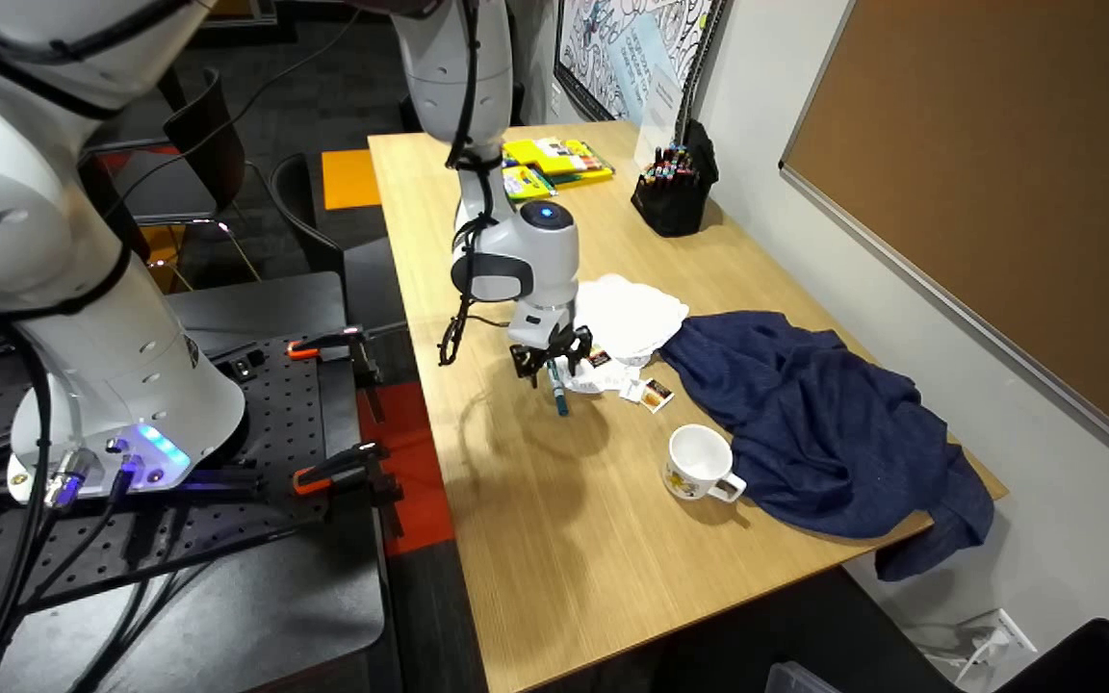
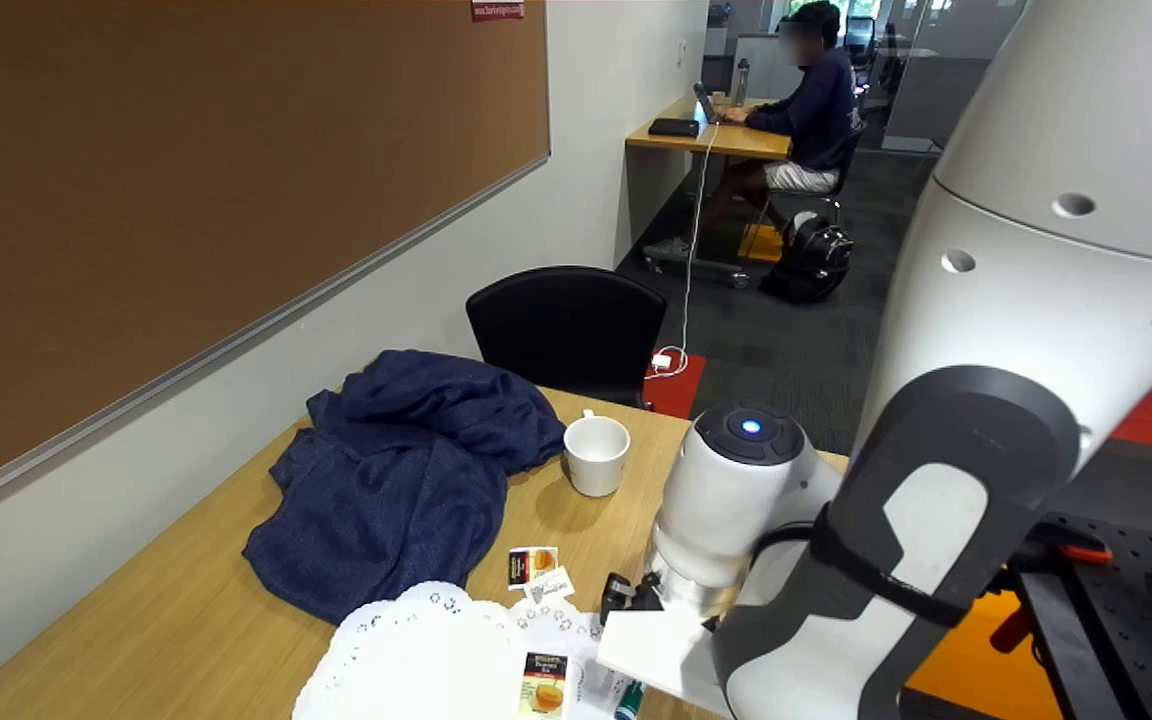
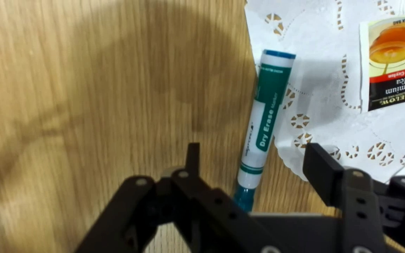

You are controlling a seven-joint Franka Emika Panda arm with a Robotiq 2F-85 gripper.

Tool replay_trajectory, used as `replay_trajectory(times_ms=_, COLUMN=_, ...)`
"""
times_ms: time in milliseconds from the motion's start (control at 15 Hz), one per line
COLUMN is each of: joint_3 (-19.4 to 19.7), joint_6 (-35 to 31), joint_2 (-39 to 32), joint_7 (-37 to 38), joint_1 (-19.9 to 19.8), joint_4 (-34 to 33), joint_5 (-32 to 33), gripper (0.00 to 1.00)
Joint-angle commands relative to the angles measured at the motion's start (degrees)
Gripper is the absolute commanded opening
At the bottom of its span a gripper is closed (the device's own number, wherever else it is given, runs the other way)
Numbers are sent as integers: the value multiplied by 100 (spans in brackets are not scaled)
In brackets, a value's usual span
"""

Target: Put the marker in the mug

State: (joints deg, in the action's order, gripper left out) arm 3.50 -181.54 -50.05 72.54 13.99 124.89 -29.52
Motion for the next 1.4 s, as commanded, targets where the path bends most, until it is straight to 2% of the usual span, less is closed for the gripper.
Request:
replay_trajectory(times_ms=0, joint_3=109, joint_6=363, joint_2=-103, joint_7=154, joint_1=63, joint_4=-253, joint_5=52, gripper=74)
replay_trajectory(times_ms=267, joint_3=136, joint_6=526, joint_2=-184, joint_7=177, joint_1=71, joint_4=-387, joint_5=81, gripper=55)
replay_trajectory(times_ms=333, joint_3=151, joint_6=568, joint_2=-202, joint_7=186, joint_1=84, joint_4=-417, joint_5=88, gripper=46)
replay_trajectory(times_ms=400, joint_3=165, joint_6=568, joint_2=-222, joint_7=193, joint_1=99, joint_4=-437, joint_5=91, gripper=28)
replay_trajectory(times_ms=667, joint_3=153, joint_6=511, joint_2=-198, joint_7=179, joint_1=94, joint_4=-420, joint_5=81, gripper=0)
replay_trajectory(times_ms=800, joint_3=136, joint_6=461, joint_2=-123, joint_7=159, joint_1=87, joint_4=-343, joint_5=75, gripper=5)
replay_trajectory(times_ms=933, joint_3=29, joint_6=383, joint_2=64, joint_7=60, joint_1=-14, joint_4=-171, joint_5=78, gripper=5)
replay_trajectory(times_ms=1133, joint_3=-199, joint_6=267, joint_2=566, joint_7=-204, joint_1=-255, joint_4=269, joint_5=121, gripper=5)
replay_trajectory(times_ms=1333, joint_3=-267, joint_6=258, joint_2=1226, joint_7=-451, joint_1=-380, joint_4=836, joint_5=172, gripper=5)
